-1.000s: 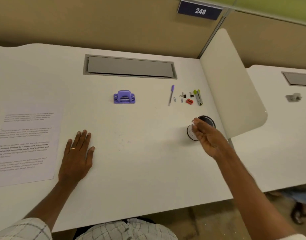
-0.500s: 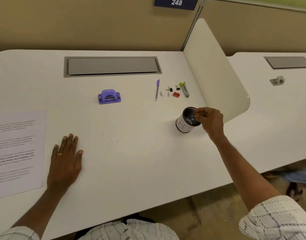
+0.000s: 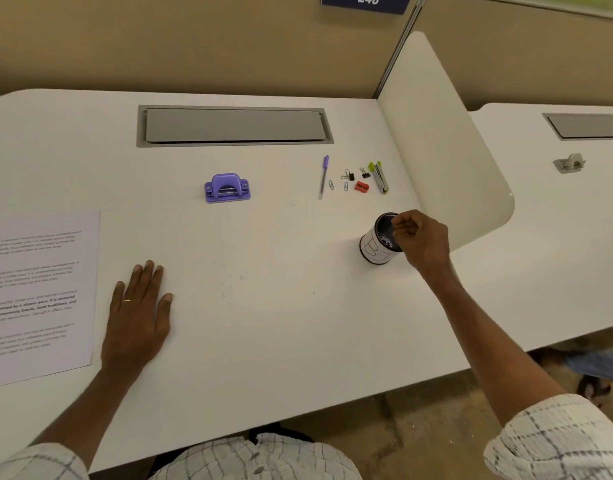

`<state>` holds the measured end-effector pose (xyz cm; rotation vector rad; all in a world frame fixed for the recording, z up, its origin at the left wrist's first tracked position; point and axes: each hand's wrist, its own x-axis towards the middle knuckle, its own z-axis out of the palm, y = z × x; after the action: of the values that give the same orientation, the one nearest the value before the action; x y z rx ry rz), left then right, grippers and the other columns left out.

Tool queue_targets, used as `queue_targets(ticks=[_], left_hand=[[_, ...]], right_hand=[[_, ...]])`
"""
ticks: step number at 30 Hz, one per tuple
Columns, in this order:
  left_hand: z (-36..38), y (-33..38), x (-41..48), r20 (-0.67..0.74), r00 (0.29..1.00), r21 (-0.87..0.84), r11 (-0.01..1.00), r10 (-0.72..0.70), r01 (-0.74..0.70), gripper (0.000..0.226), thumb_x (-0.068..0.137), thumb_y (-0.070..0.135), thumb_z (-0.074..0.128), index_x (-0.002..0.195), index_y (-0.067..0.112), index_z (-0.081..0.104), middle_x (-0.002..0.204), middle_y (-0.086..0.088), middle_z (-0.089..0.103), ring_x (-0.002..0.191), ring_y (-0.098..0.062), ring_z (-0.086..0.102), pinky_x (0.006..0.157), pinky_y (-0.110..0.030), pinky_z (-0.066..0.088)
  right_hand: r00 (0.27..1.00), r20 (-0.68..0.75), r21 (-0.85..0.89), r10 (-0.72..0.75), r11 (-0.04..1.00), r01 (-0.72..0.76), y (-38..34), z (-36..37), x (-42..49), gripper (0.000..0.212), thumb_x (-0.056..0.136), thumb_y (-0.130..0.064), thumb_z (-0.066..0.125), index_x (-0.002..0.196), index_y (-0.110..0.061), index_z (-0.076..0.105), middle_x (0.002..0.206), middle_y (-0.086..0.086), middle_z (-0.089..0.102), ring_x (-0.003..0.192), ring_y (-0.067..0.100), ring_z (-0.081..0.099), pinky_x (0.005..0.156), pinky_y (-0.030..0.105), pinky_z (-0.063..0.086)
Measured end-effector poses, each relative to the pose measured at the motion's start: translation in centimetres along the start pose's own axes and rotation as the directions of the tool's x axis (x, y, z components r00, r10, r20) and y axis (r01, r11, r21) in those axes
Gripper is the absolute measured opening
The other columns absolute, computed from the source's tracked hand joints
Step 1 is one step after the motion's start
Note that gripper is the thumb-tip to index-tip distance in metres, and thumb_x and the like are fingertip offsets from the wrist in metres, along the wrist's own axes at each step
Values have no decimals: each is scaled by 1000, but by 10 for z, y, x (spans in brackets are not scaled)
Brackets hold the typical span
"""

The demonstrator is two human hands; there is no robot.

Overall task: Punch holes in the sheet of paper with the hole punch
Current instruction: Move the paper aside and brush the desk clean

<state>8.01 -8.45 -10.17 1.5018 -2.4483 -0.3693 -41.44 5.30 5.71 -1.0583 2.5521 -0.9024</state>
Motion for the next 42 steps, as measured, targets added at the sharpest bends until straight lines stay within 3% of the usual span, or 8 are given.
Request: queue_targets(ticks=[6,9,13,20,25,33,38,42], left_hand=[[0,0,0,-7,1000,0,1000,-2,2,63,104,41,28,160,13,31,169,-4,27,159,-21,19,130,-49,15],[0,1,1,-2,1000,6,1000,4,-4,63,104,41,27,161,13,29,170,-5,26,159,-21,18,130,-49,15],[-1,3,1,-19,1000,6,1000,6,-6,62,104,39,29,160,12,31,169,-5,27,159,-22,20,130,-49,16],[1,1,1,-33,999,40,999,9,-8,57,107,30,26,160,10,30,169,-6,27,158,-23,23,129,-50,19],[3,-1,1,-30,999,56,998,14,-12,55,108,29,26,161,13,28,169,-5,27,159,-21,22,129,-49,19],[4,-3,2,19,1000,69,998,-1,-1,57,109,33,20,164,17,19,172,-1,18,161,-16,10,130,-48,16],[2,-2,2,32,999,41,999,-13,12,56,110,33,20,164,18,19,172,0,17,161,-16,9,131,-47,15],[-1,-1,2,51,999,34,999,-18,17,56,110,34,18,164,19,17,173,0,15,161,-15,7,131,-46,14]], right_hand=[[996,-82,17,-45,999,46,-6,-1,-5,15,88,-11,65,96,-20,73,91,-9,73,80,3,67,70,-2,43],[976,-161,49,-148,986,158,-17,6,-22,16,93,-12,60,102,-19,72,98,-7,74,91,12,70,82,21,56],[937,-29,39,-348,936,349,-27,51,-76,26,100,-13,54,122,-13,69,121,0,72,111,15,68,102,28,50],[911,378,-226,-163,938,262,-5,153,-164,69,107,-46,23,160,-9,-3,168,5,-9,155,15,-13,128,40,3],[918,332,-313,-219,892,326,-41,203,-174,76,105,-56,17,159,-5,-1,168,10,-7,156,20,-10,128,42,7],[690,534,-94,-488,777,623,-125,269,-156,75,104,-56,19,160,-8,3,169,8,-4,156,18,-8,128,38,3],[685,566,-116,-459,778,617,-138,278,-126,73,106,-51,22,160,-8,1,168,8,-6,156,19,-9,128,36,-2],[501,645,22,-577,669,743,-136,273,-127,66,108,-46,25,160,-9,7,169,7,0,156,17,-4,128,35,2]])
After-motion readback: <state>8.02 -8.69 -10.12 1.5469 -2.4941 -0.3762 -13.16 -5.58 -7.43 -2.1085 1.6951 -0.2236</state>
